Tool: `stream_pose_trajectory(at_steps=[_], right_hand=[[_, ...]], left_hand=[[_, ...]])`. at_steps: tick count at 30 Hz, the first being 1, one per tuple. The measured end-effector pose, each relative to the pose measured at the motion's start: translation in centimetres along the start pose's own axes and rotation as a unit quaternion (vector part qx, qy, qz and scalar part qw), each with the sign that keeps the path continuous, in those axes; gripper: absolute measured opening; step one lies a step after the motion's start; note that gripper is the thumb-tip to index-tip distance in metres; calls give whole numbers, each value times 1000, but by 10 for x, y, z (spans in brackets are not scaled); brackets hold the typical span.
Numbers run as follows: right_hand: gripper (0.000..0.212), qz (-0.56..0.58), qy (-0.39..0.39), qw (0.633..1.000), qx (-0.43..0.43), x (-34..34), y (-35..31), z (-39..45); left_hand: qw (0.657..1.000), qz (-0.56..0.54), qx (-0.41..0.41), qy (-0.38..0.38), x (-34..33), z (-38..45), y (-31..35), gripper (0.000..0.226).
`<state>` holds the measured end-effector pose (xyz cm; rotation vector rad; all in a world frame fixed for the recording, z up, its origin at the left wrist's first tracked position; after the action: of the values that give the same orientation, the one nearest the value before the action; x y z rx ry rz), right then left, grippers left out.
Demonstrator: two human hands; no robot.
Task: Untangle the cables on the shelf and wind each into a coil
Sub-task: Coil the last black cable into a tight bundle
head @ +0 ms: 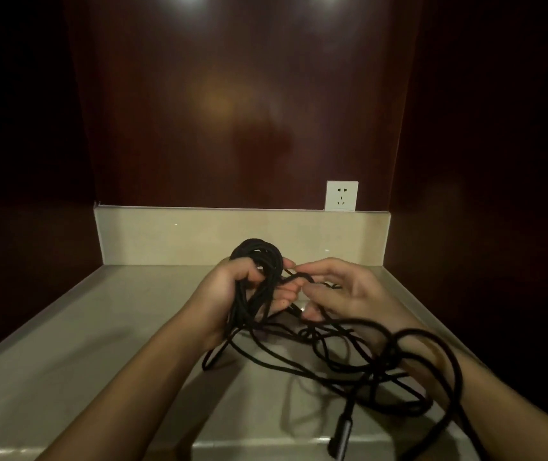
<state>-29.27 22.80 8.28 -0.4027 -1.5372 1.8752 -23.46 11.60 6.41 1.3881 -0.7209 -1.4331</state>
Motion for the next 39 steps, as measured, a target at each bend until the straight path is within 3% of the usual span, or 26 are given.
stream_pose_trajectory(at_steps=[2, 5, 7, 11, 13, 15, 17, 19, 21, 24, 26, 28, 30, 32, 34, 35, 37, 39], right_hand=[[28, -4, -81, 996, -39, 0, 9, 8], [45, 72, -193, 971, -123, 2, 34, 8], [45, 120, -181, 965, -148, 15, 44, 9], [47, 161, -54, 975, -142, 67, 30, 11], [51, 61, 37, 991, -113, 89, -6, 5], [39, -163, 93, 980, -69, 83, -59, -10], [32, -411, 99, 906, -11, 44, -99, -26], [44, -550, 78, 831, 27, -17, -108, -40], [66, -579, 53, 812, 56, -67, -85, -41], [92, -588, 84, 804, 4, -74, -28, -19], [92, -600, 141, 785, 66, -48, -15, -6], [74, -600, 166, 761, 183, -30, -5, -2], [47, -539, 156, 790, 247, -15, 2, -1], [26, -393, 149, 870, 257, -1, -12, -1], [29, -217, 77, 953, 195, -1, -14, 11], [33, -159, 40, 973, 160, -5, -15, 16], [44, -128, 7, 985, 119, -9, -12, 23], [52, -168, 30, 979, 109, -4, -12, 30]], left_hand=[[998, 30, -47, 37, 4, 2, 8, 45], [997, -22, -70, 32, -5, 1, 14, 47], [996, -33, -74, 38, -6, 2, 15, 42], [990, 30, -86, 107, 16, 2, 17, 35], [983, 63, -91, 147, 25, 2, 24, 32], [974, 90, -102, 181, 29, 6, 31, 31], [963, 129, -112, 207, 28, 13, 37, 28], [955, 162, -111, 221, 26, 20, 39, 21], [957, 152, -104, 226, 22, 26, 37, 17], [956, 121, -108, 244, 20, 24, 40, 16], [970, 69, -75, 221, 16, 22, 35, 20], [986, 4, -7, 166, 1, 20, 23, 22], [992, -50, 25, 117, -18, 20, 13, 23], [989, -113, 15, 98, -27, 23, 13, 22], [977, -184, -20, 106, -24, 28, 21, 18], [969, -219, -35, 110, -20, 29, 25, 17], [956, -268, -55, 107, -17, 30, 28, 18], [951, -280, -76, 103, -20, 29, 28, 20]])
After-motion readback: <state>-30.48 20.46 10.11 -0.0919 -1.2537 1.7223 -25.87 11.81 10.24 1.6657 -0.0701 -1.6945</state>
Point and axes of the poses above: each hand's wrist, its own z-axis towards the middle knuckle, its own x-axis out of the back of the hand, y = z × x, the point moved 10 cm from there along z, towards the middle knuckle, and after that the axes turned 6 degrees about -x, right-handed, at the moved point
